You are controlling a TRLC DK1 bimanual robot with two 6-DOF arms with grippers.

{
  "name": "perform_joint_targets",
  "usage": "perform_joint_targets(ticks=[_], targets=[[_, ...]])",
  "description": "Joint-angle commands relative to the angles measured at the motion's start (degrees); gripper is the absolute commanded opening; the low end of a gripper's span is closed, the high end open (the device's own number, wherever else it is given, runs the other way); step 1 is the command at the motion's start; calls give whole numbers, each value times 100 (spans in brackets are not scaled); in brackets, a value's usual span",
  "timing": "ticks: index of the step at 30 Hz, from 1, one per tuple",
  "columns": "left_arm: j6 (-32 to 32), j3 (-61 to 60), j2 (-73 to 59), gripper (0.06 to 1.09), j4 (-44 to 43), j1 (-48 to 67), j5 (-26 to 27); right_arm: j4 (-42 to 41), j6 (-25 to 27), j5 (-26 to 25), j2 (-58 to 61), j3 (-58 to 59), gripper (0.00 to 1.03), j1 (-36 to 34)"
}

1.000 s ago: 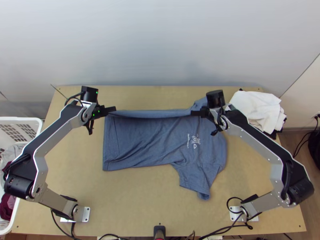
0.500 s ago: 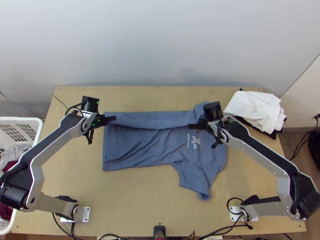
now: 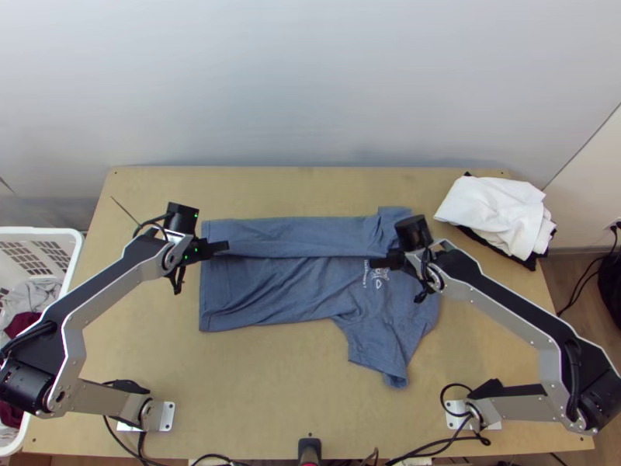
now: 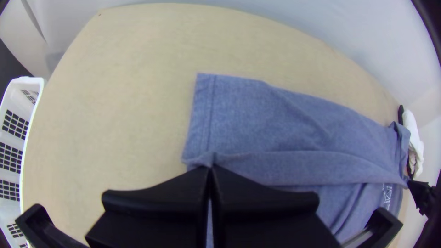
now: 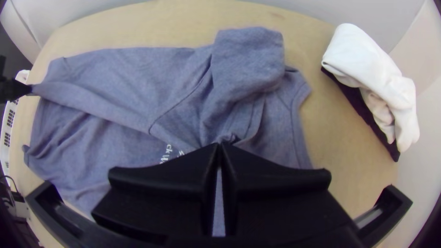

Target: Fold the t-shirt

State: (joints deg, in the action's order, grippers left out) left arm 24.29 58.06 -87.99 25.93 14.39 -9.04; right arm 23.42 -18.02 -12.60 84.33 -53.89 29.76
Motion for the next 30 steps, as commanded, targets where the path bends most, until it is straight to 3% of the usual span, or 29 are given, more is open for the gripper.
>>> perform_joint_targets(ticks=[1,5,6,7,9,10,11,13,14,16,21,30], targets=[[67,-313,45,10,-141,81,-10,-162,-26,30,-22,397,3,-23],[137,-427,97,10,-159,125,-28,-153,-35,30,-22,361,5,-14],[155,-436,124,10,-159,125,-37,-153,-52,30,-101,370,9,-14],[199,-436,159,10,-159,125,-37,-153,-140,30,-163,379,20,-14],[313,-419,264,14,-150,125,-45,-101,-158,12,-198,265,62,-23],[357,-401,326,27,-150,125,-54,-22,-175,3,-225,212,79,-40],[427,-375,379,42,-124,125,-54,75,-202,3,-260,142,88,-49],[576,-331,493,76,-27,116,-54,163,-202,3,-392,45,99,-67],[594,-260,502,92,175,116,-45,180,-263,3,-488,28,99,-84],[620,-23,466,100,852,125,-10,277,-351,3,-699,-34,99,-93],[497,-120,1073,100,1792,275,332,936,-448,12,-1139,-315,99,-251],[585,-1227,2233,100,2170,951,473,2290,-756,214,-2167,-289,99,-269]])
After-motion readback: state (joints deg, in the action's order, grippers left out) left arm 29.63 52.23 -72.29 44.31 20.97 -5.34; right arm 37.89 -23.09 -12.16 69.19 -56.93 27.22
